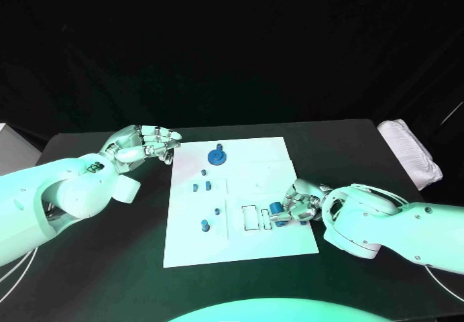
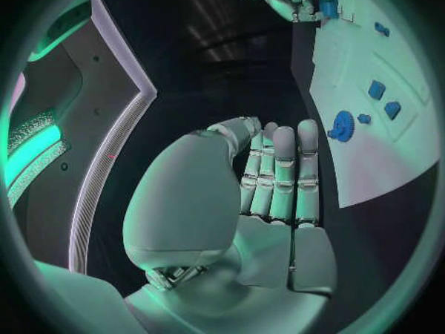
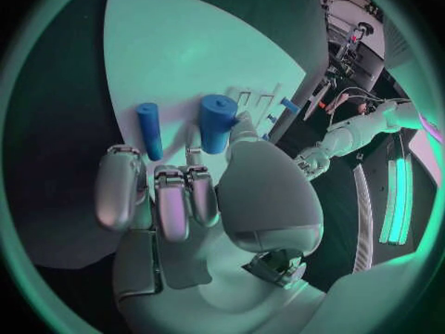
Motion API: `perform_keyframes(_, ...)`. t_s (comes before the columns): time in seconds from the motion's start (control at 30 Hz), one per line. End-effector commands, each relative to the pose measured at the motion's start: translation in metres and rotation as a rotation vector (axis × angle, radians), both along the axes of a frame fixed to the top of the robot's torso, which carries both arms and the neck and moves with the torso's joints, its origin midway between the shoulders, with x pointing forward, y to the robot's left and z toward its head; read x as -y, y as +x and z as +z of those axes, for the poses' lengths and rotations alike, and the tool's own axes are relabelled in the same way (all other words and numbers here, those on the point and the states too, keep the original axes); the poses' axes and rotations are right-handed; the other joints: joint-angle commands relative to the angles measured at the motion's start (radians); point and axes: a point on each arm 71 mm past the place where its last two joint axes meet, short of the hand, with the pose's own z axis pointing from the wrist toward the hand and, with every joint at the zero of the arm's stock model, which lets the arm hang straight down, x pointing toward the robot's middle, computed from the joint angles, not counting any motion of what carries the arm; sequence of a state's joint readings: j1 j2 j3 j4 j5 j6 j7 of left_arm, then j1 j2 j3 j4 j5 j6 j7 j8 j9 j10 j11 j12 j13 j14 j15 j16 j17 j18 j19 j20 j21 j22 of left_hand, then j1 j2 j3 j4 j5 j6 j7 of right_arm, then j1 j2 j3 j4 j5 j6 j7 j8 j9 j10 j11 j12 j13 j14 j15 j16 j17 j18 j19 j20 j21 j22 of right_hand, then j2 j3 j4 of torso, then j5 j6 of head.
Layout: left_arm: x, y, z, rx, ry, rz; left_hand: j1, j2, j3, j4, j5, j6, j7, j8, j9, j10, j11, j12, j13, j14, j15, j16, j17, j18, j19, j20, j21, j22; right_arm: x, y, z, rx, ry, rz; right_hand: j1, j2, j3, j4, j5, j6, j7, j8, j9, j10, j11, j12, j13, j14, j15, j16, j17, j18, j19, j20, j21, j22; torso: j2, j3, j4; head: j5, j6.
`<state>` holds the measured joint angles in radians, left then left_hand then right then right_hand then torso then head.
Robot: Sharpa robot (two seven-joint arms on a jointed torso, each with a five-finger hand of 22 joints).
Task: Assemble the parts on the task board
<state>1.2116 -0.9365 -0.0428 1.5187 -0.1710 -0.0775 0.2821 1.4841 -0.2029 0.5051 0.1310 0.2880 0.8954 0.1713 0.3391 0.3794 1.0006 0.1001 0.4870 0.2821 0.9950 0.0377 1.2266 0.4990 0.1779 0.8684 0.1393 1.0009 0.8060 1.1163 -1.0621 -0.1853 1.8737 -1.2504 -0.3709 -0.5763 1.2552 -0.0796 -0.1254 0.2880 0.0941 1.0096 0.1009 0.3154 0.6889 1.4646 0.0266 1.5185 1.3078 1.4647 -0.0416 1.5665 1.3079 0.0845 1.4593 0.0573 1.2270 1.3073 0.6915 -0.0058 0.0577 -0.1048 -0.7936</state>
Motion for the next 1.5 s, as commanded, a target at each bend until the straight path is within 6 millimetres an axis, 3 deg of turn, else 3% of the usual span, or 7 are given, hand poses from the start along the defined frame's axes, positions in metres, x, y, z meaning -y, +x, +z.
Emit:
perform_keyframes(0.03, 0.002, -0.001, 0.000, -0.010, -0.019, -0.024, -0.008, 0.000, -0.003, 0.005, 0.004, -0.004, -0.002, 0.003, 0.001, -0.007, 0.002, 0.005, -0.001, 0.002, 0.001, -0.005, 0.001, 0.006, 0.001, 0.000, 0.000, 0.000, 0.002, -0.005, -0.010, -0.042, -0.026, -0.010, 0.042, 0.018, 0.024, -0.004, 0.005, 0.002, -0.008, 0.008, -0.242, 0.063, -0.009, 0.006, 0.203, 0.106, -0.007, 0.004, 0.263, -0.014, 0.005, -0.002, 0.006, 0.019, 0.000, -0.0006, 0.0006, -0.002, 0.000)
perform_keyframes(0.37, 0.002, -0.001, 0.000, -0.012, -0.018, -0.023, -0.007, 0.002, 0.000, 0.003, 0.005, -0.005, -0.002, 0.003, 0.002, -0.007, 0.002, 0.005, -0.001, 0.002, 0.000, -0.005, 0.002, 0.006, 0.001, 0.000, -0.001, -0.001, 0.003, -0.010, -0.007, -0.060, 0.084, -0.101, 0.096, 0.021, 0.070, -0.010, 0.006, 0.006, -0.010, 0.011, -0.248, 0.068, -0.012, 0.010, 0.211, 0.106, -0.010, 0.004, 0.263, -0.015, 0.006, -0.004, 0.009, 0.025, -0.001, -0.0001, -0.0001, -0.002, 0.003)
perform_keyframes(0.53, 0.002, -0.001, 0.000, -0.013, -0.014, -0.020, 0.000, 0.008, 0.006, -0.001, 0.007, -0.004, -0.002, 0.004, 0.003, -0.008, 0.001, 0.007, -0.001, 0.002, -0.001, -0.005, 0.003, 0.007, 0.002, -0.001, 0.000, 0.000, 0.007, -0.007, 0.002, -0.045, 0.150, -0.171, 0.111, 0.020, 0.085, -0.012, 0.006, 0.012, -0.012, 0.012, -0.251, 0.072, -0.014, 0.013, 0.215, 0.106, -0.011, 0.004, 0.263, -0.015, 0.006, -0.006, 0.011, 0.028, -0.001, -0.0010, -0.0007, -0.004, 0.010)
perform_keyframes(0.77, 0.002, -0.001, 0.000, -0.014, -0.013, -0.020, 0.002, 0.008, 0.008, -0.004, 0.007, -0.004, -0.002, 0.004, 0.003, -0.008, 0.001, 0.007, -0.001, 0.002, -0.001, -0.006, 0.003, 0.007, 0.002, -0.001, 0.001, 0.000, 0.007, -0.005, 0.021, -0.029, 0.224, -0.216, 0.123, 0.020, 0.098, -0.015, 0.006, 0.016, -0.015, 0.012, -0.254, 0.068, -0.016, 0.008, 0.211, 0.106, -0.013, 0.004, 0.263, -0.016, 0.008, -0.007, 0.015, 0.032, 0.000, 0.0005, 0.0000, -0.001, 0.008)
perform_keyframes(0.9, 0.002, -0.001, 0.000, -0.014, -0.013, -0.019, 0.003, 0.009, 0.008, -0.005, 0.007, -0.004, -0.002, 0.004, 0.004, -0.008, 0.001, 0.007, -0.001, 0.002, -0.001, -0.006, 0.003, 0.007, 0.002, -0.001, 0.001, 0.000, 0.006, -0.004, 0.026, -0.037, 0.244, -0.219, 0.123, 0.020, 0.098, -0.014, 0.006, 0.016, -0.015, 0.012, -0.254, 0.070, -0.016, 0.010, 0.212, 0.106, -0.013, 0.004, 0.263, -0.017, 0.009, -0.007, 0.017, 0.034, -0.001, -0.0009, -0.0006, -0.002, 0.009)
perform_keyframes(1.1, 0.002, -0.001, 0.000, -0.015, -0.013, -0.021, 0.003, 0.009, 0.008, -0.005, 0.007, -0.004, -0.002, 0.004, 0.004, -0.008, 0.001, 0.007, -0.001, 0.002, -0.001, -0.006, 0.003, 0.007, 0.002, -0.001, 0.001, 0.000, -0.006, -0.003, 0.025, -0.081, 0.262, -0.201, 0.122, 0.019, 0.098, -0.013, 0.006, 0.017, -0.015, 0.012, -0.255, 0.071, -0.016, 0.011, 0.214, 0.106, -0.013, 0.004, 0.263, -0.018, 0.010, -0.007, 0.021, 0.037, 0.001, -0.0003, -0.0005, 0.000, 0.008)
perform_keyframes(1.5, 0.003, -0.001, -0.001, -0.022, -0.010, -0.031, 0.003, 0.008, 0.009, -0.007, 0.006, -0.005, -0.002, 0.004, 0.004, -0.008, 0.001, 0.008, -0.001, 0.002, -0.001, -0.006, 0.004, 0.007, 0.003, -0.001, 0.002, 0.001, -0.034, -0.006, 0.013, -0.165, 0.266, -0.145, 0.077, -0.012, 0.103, 0.002, 0.004, 0.032, -0.016, 0.013, -0.263, 0.074, -0.017, 0.012, 0.218, 0.106, -0.014, 0.004, 0.263, -0.017, 0.008, -0.008, 0.016, 0.037, 0.001, -0.0008, 0.0009, -0.002, 0.002)
